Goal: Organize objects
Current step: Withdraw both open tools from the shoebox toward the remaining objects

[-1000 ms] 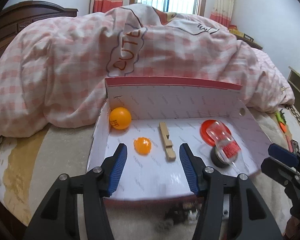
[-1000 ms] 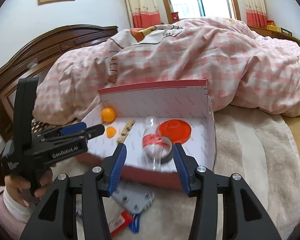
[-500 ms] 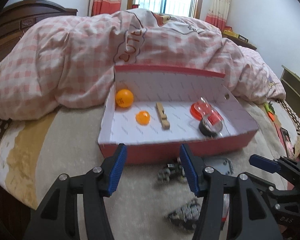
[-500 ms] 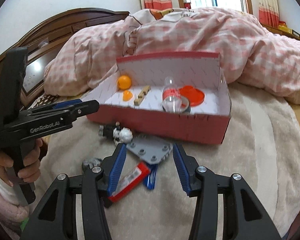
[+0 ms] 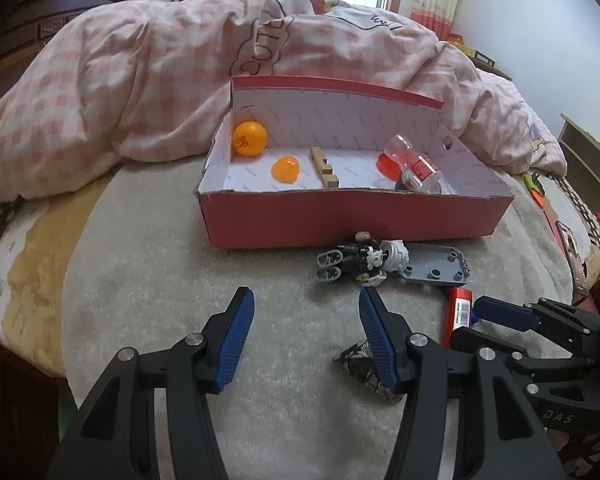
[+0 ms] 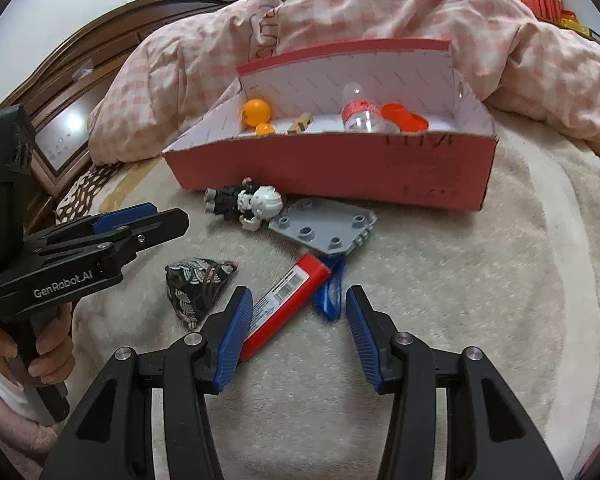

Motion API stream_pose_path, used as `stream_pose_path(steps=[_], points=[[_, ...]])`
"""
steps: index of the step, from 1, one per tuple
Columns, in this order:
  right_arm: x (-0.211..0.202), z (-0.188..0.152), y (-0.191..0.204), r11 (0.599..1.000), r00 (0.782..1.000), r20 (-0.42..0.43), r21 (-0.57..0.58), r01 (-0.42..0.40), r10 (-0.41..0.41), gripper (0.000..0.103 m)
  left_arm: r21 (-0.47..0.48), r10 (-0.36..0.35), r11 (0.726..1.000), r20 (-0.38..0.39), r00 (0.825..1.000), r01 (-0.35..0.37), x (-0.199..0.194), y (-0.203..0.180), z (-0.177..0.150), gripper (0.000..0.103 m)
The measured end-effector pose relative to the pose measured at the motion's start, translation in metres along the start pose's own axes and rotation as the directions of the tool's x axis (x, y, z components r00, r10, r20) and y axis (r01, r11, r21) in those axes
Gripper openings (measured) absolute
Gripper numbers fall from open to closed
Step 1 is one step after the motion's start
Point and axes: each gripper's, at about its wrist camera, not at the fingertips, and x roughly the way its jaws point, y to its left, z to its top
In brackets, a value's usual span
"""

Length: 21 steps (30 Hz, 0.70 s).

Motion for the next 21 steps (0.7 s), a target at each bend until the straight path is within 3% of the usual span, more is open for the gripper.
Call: stream_pose_path(steps=[14,21], points=[[0.001,-0.002,0.007,0.999,0.999,-0.005,0.023,-0.048,0.048,0.050,0.011,-0.035,0.999,0.025,0.999,0.034,-0.019,0.001,-0.012,0.055],[0.005,-0.006,0.019,1.000,1.000,-0.018,-0.026,-0.005,0.005,0.050,0.023,-0.045,0.999,0.023,0.999,0.044,-0.021,-0.003,-0.015,0.055]])
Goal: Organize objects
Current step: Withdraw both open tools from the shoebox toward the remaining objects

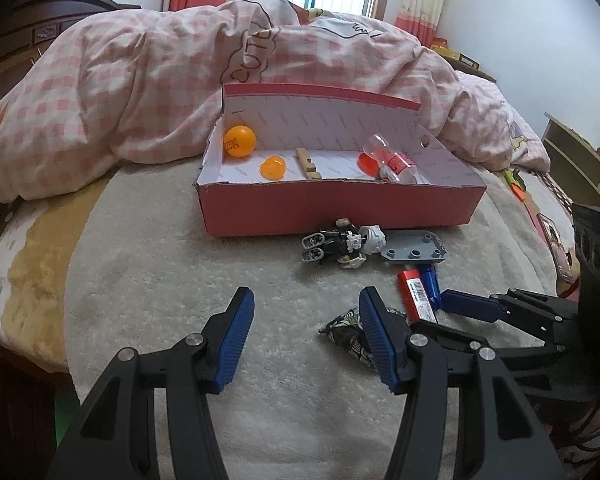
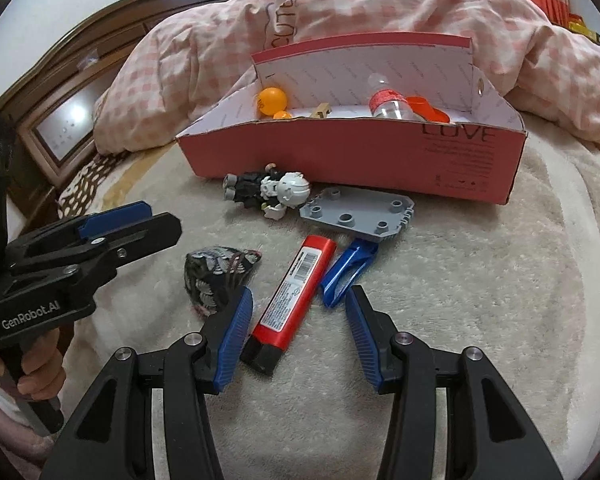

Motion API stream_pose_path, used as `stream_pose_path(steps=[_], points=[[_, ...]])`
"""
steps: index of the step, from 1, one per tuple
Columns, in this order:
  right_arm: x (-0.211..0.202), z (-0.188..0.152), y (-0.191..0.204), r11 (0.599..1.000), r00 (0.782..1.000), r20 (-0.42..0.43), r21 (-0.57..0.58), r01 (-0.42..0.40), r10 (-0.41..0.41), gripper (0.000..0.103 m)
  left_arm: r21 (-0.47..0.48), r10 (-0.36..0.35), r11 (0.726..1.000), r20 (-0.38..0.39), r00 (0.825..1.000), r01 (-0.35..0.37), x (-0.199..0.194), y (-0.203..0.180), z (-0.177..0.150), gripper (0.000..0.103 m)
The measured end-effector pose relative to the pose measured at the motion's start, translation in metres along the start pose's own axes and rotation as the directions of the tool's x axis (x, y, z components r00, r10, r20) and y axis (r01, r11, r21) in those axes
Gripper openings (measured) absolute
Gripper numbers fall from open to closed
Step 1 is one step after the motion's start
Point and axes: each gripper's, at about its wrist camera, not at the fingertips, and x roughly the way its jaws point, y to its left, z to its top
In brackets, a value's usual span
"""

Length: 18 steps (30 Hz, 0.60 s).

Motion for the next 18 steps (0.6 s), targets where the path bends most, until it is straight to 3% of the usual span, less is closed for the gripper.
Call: stream_pose_path(steps=[5,6,9,18], points=[[0.001,-0.005,0.012,0.999,1.000,0.005,-0.032,-0.006,0.006,0.048,0.002,-0.004,1.000,-0.005,1.000,0.004,0.001,-0.001,-0.001,0.055],[0.001,-0.006,0.013,0.999,1.000,0.006,-0.041,0.006,-0.005,0.035,0.004,-0.004,1.000,-0.008,1.000,0.004,0.002,-0.001,-0.001,0.055],[0.000,-0.006,0.010,0.999,1.000,0.005,-0.042,0.024,-0.024,0.021,0.013,-0.006,1.000,-0.019,1.000,0.006,0.003,-0.003,-0.004,0.055],[-0.021,-0.015,-0.016,0.996,0.997,0.011,-0.029,0.078,-0.078,0.021,0.032,-0.042,0.999,-0.019,0.999,0.042,-0.004,-0.011,-0.005,0.055]])
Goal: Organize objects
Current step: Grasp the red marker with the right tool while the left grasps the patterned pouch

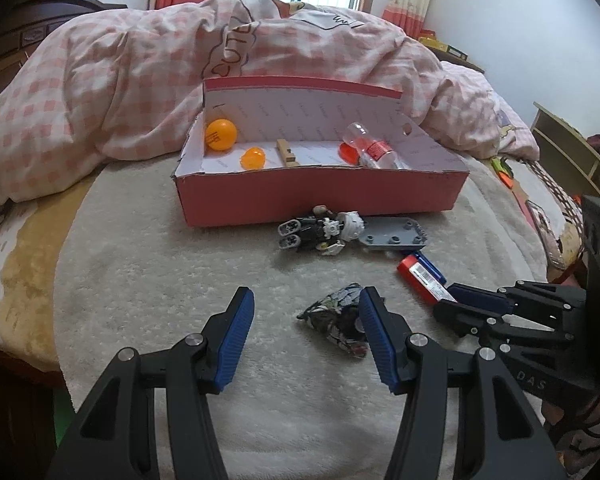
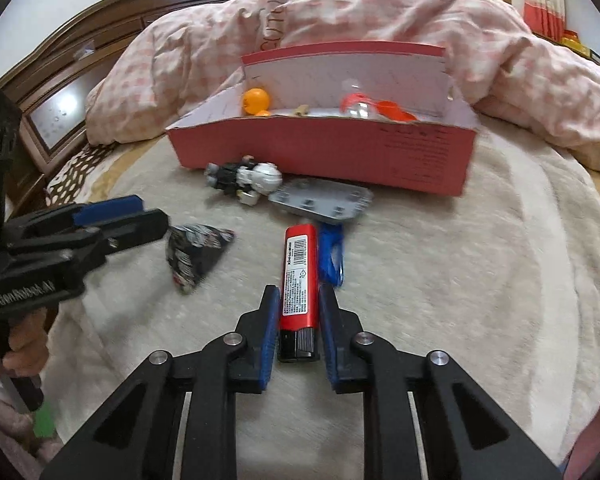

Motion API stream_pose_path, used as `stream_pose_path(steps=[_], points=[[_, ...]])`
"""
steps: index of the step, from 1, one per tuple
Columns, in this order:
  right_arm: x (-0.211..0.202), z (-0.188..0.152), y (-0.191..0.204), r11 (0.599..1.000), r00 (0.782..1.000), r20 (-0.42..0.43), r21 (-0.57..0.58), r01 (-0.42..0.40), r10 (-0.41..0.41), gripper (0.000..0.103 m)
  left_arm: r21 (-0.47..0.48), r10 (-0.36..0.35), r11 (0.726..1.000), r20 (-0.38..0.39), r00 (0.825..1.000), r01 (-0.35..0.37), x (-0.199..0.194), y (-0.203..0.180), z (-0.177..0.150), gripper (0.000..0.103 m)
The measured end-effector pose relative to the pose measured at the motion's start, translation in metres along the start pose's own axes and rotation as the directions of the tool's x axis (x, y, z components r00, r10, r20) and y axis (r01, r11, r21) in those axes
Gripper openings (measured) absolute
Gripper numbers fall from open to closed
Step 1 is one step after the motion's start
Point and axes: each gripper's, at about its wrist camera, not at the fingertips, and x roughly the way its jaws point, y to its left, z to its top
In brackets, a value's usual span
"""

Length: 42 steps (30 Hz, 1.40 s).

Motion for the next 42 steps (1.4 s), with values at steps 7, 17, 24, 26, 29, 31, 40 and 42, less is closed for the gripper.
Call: stream_pose_path(steps=[7,17,24,26,29,31,40,42], points=[[-0.003,-0.010,-0.015,0.999,1.000,-0.008,0.038,-0.020,0.021,0.021,0.050,-0.028,0.998,-0.018,0.999,0.028,0.001,-0.011,-0.001,0.055],[-0.002,-0.010,-0.016,0.998,0.999,0.000,0.049,-0.036,0.036,0.022,0.086,-0.009,0.996,-0.087,0.996,0.017,0.027,-0.020,-0.011,0.055],[0.000,-0.009,-0.015,0.998,0.999,0.007,0.048,-0.040,0.040,0.025,0.077,0.014,0.997,-0.090,0.996,-0.007,0.039,-0.020,-0.013,0.055],[0.000,-0.010,-0.015,0.998,0.999,0.011,0.046,-0.041,0.041,0.026,0.082,0.022,0.996,-0.087,0.996,-0.015,0.041,-0.021,-0.012,0.055],[0.000,-0.010,-0.014,0.998,0.999,0.013,0.043,-0.041,0.041,0.028,0.093,0.037,0.995,-0.076,0.996,-0.030,0.043,-0.022,-0.012,0.055],[0.000,-0.010,-0.013,0.998,0.999,0.016,0.040,-0.041,0.041,0.028,0.103,0.049,0.994,-0.071,0.996,-0.041,0.044,-0.024,-0.013,0.055],[0.001,-0.010,-0.011,0.999,0.999,0.026,0.024,-0.034,0.033,0.028,0.094,0.050,0.995,-0.068,0.996,-0.043,0.044,-0.023,-0.012,0.055],[0.001,-0.010,-0.010,0.999,0.999,0.029,0.024,-0.033,0.033,0.028,0.093,0.050,0.995,-0.067,0.996,-0.043,0.044,-0.023,-0.012,0.054]])
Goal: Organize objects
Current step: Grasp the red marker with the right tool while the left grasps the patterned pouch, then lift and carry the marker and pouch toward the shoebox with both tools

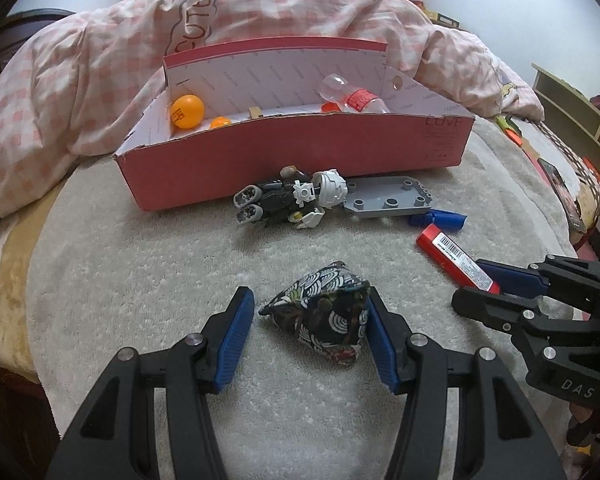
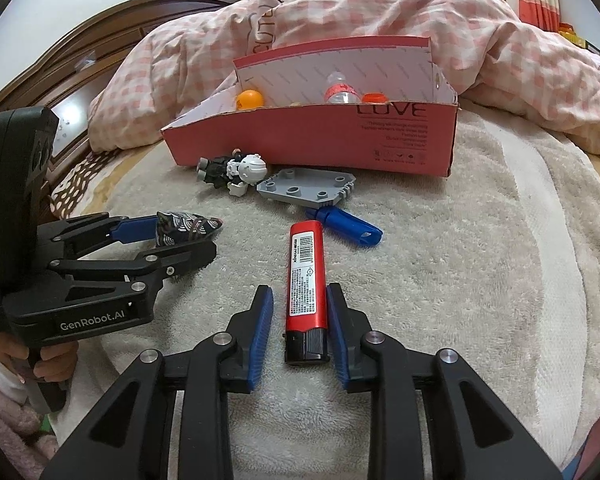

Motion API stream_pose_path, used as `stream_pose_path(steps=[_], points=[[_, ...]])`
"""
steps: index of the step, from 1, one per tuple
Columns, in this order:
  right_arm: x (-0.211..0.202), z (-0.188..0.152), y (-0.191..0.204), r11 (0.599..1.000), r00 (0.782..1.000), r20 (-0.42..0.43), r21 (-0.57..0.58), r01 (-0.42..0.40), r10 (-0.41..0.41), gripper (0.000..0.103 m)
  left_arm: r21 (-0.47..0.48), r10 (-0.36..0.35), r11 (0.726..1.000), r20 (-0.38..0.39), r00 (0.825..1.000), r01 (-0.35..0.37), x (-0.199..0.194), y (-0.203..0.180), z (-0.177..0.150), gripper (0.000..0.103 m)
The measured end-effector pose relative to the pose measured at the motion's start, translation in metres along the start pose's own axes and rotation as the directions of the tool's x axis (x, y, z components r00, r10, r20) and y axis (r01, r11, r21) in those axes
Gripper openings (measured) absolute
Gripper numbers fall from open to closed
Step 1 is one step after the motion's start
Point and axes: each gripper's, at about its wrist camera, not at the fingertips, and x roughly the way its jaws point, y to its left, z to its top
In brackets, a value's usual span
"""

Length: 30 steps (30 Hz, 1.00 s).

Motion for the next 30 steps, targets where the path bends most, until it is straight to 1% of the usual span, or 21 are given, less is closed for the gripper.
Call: stream_pose_path(steps=[4,6,8,11,13,15,20,25,30], points=[[0.000,-0.002,0.004,0.999,1.000,0.010,-0.027,0.019,-0.019,0.028,0.006,0.011,1.000,0.003,1.000,-0.011,-0.001,-0.001,0.000,0.051],[0.001,-0.002,0.007,0.998,0.999,0.013,-0.045,0.037,-0.037,0.028,0.009,0.012,1.000,0.007,1.000,-0.012,-0.002,-0.001,-0.001,0.046],[0.001,-0.002,0.009,0.997,0.999,0.015,-0.053,0.049,-0.049,0.028,0.009,0.012,1.000,0.011,1.000,-0.012,-0.003,-0.001,-0.001,0.044],[0.001,-0.003,0.009,0.997,0.999,0.017,-0.059,0.052,-0.051,0.028,0.011,0.009,1.000,0.014,1.000,-0.009,-0.005,-0.001,-0.001,0.043],[0.000,-0.004,0.010,0.995,0.998,0.018,-0.075,0.061,-0.059,0.026,0.013,0.011,1.000,0.018,1.000,-0.011,-0.007,-0.002,-0.001,0.042],[0.000,-0.003,0.010,0.995,0.998,0.021,-0.072,0.066,-0.064,0.022,0.013,0.006,1.000,0.026,1.000,-0.006,-0.010,-0.002,0.000,0.041],[-0.006,-0.004,0.001,1.000,1.000,0.027,-0.002,0.009,-0.009,0.021,0.006,0.000,1.000,0.055,0.998,-0.001,-0.021,-0.001,0.004,0.041],[-0.013,-0.003,0.004,0.999,0.998,0.051,0.001,-0.034,0.034,0.021,-0.019,-0.008,1.000,0.076,0.997,0.010,-0.030,0.004,0.008,0.041],[-0.021,0.001,0.008,0.998,0.995,0.088,-0.010,-0.056,0.057,0.021,-0.032,0.008,0.999,0.104,0.995,-0.005,-0.039,0.011,0.012,0.041]])
